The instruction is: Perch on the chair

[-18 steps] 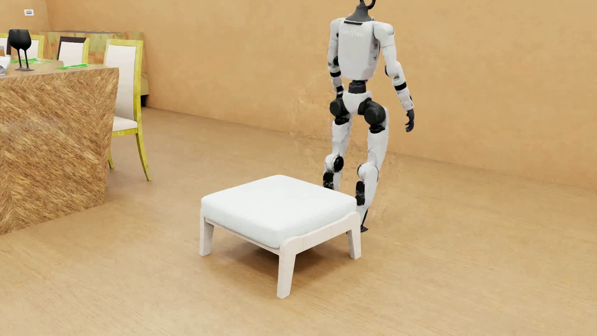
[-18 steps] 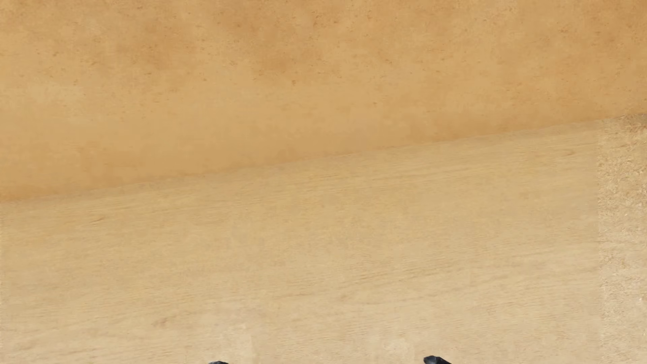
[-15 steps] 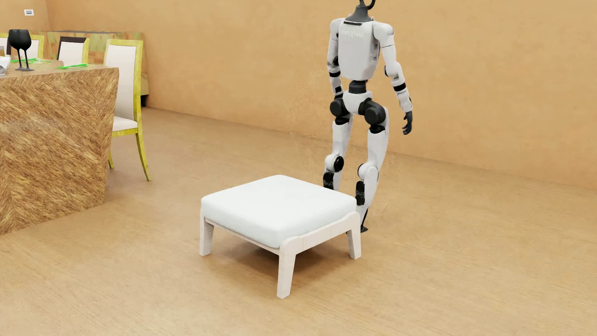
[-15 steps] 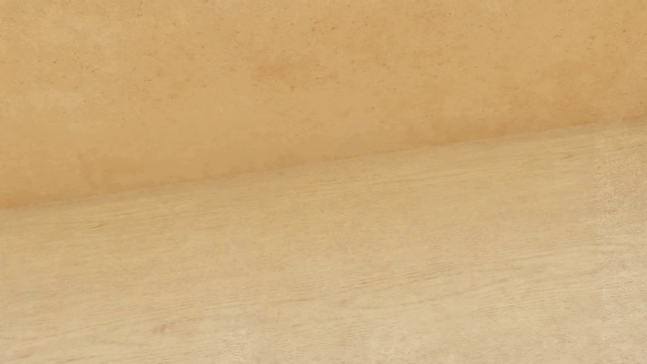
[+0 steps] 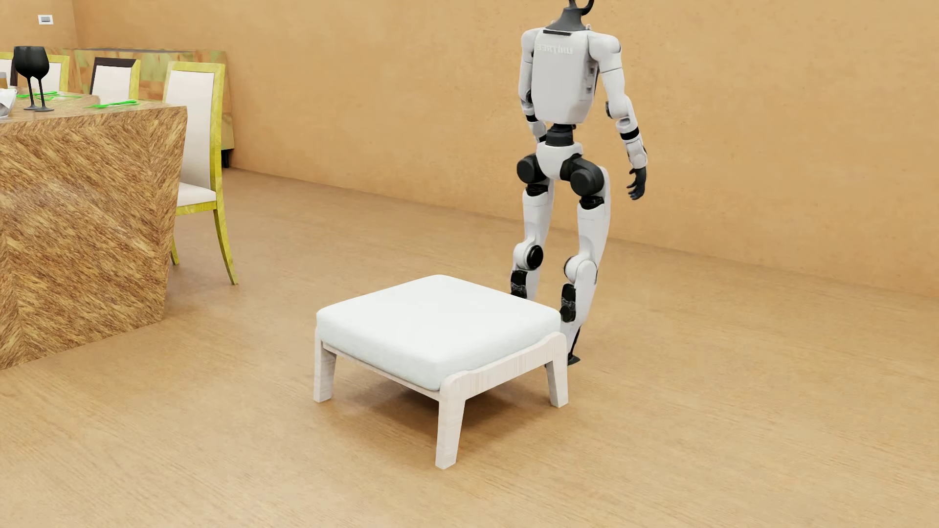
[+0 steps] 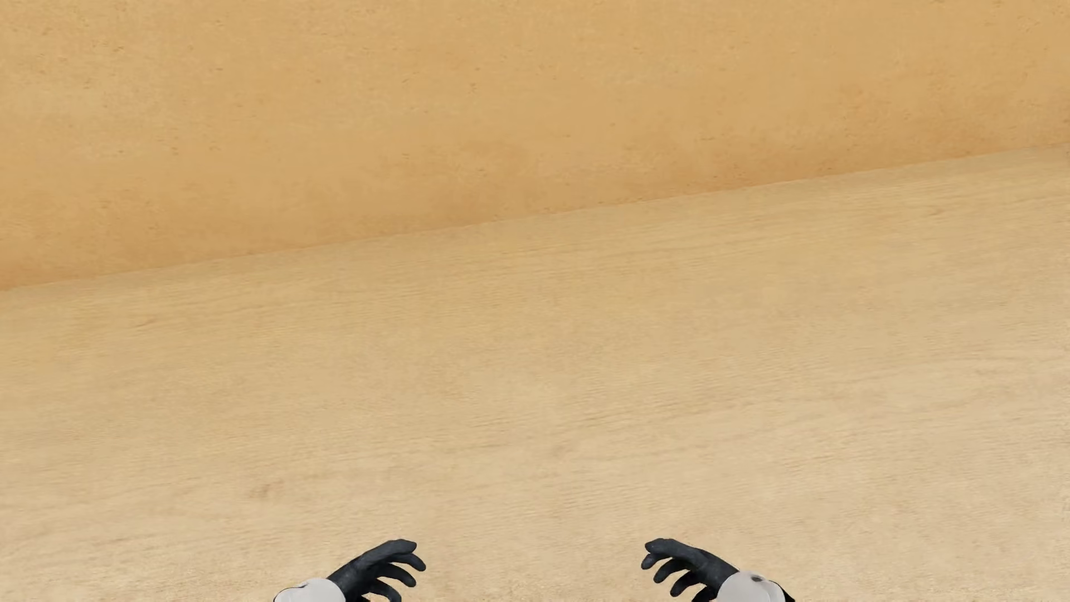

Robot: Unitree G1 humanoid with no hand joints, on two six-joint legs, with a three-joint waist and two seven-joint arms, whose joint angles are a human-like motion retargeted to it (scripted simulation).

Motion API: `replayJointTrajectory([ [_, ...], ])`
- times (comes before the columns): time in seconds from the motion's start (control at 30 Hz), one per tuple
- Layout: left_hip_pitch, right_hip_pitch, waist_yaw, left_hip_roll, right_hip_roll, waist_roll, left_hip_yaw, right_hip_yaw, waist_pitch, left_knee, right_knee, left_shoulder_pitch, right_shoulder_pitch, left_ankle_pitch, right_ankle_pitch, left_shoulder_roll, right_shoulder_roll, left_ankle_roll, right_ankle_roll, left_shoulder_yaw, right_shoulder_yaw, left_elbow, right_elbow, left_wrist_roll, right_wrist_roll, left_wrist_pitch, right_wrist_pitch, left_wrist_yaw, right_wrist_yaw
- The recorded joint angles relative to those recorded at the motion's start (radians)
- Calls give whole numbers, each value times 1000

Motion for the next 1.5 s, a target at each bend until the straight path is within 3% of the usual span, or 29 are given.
replayJointTrajectory([
  [0.17, -328, -302, 10, 40, -59, -8, -49, 74, 148, 369, 334, -153, -172, -83, -62, 21, -5, -34, 53, -86, 151, -85, -51, -8, -26, 14, 11, 28, -11],
  [0.3, -584, -537, 11, 73, -85, -7, -60, 119, 306, 668, 597, -270, -327, -155, -118, 63, -70, -62, 61, -161, 316, -220, -192, -10, -63, 5, 4, 41, 19],
  [0.43, -879, -812, 9, 108, -89, 1, -100, 186, 455, 976, 873, -416, -560, -221, -174, 203, -188, -91, 81, -292, 539, -481, -432, 36, -108, -82, -70, 21, -6],
  [0.5, -1014, -944, 11, 120, -91, -4, -122, 219, 522, 1115, 1008, -510, -714, -251, -209, 303, -243, -104, 97, -352, 662, -635, -547, 23, -134, -115, -124, 16, -18],
  [0.57, -1140, -1067, 16, 120, -107, -6, -143, 248, 584, 1248, 1142, -627, -854, -279, -242, 393, -305, -117, 115, -426, 776, -779, -671, -26, -107, -110, -121, 26, -46],
  [0.7, -1367, -1283, 22, 132, -123, -6, -180, 307, 673, 1495, 1387, -791, -1071, -327, -298, 587, -492, -156, 148, -530, 958, -1056, -960, -170, 17, -136, -100, 196, -330],
  [0.87, -1587, -1480, 22, 164, -116, -16, -238, 355, 742, 1739, 1615, -808, -1196, -343, -320, 774, -653, -189, 189, -506, 1039, -1339, -1203, -260, 74, -200, -117, 385, -542],
  [1.0, -1670, -1556, 25, 169, -108, -22, -269, 379, 770, 1861, 1729, -737, -1159, -324, -292, 824, -734, -191, 203, -423, 995, -1452, -1290, -271, 68, -226, -128, 446, -618],
  [1.1, -1637, -1528, 22, 169, -113, -21, -266, 385, 763, 1874, 1753, -654, -1044, -254, -255, 795, -725, -184, 204, -360, 886, -1428, -1258, -251, 48, -216, -121, 432, -596],
  [1.27, -1485, -1380, 24, 162, -116, -16, -250, 379, 683, 1866, 1749, -435, -716, -216, -213, 589, -567, -163, 179, -193, 577, -1215, -1046, -137, -27, -159, -108, 267, -386],
  [1.33, -1417, -1305, 24, 161, -122, -10, -245, 371, 636, 1868, 1753, -318, -563, -215, -220, 451, -454, -152, 171, -95, 415, -1088, -915, -74, -72, -151, -112, 247, -304],
  [1.37, -1391, -1277, 24, 157, -126, -9, -243, 367, 611, 1866, 1752, -261, -484, -212, -221, 389, -399, -148, 169, -46, 330, -1029, -854, -65, -79, -143, -101, 269, -300],
  [1.43, -1350, -1239, 25, 152, -126, -13, -241, 361, 573, 1854, 1743, -169, -340, -207, -214, 282, -307, -142, 163, 50, 178, -912, -751, -93, -47, -141, -69, 355, -397],
  [1.5, -1318, -1210, 28, 139, -126, -11, -238, 356, 550, 1843, 1734, -99, -226, -199, -204, 191, -230, -128, 158, 114, 63, -782, -648, -150, 32, -121, -21, 461, -501],
])
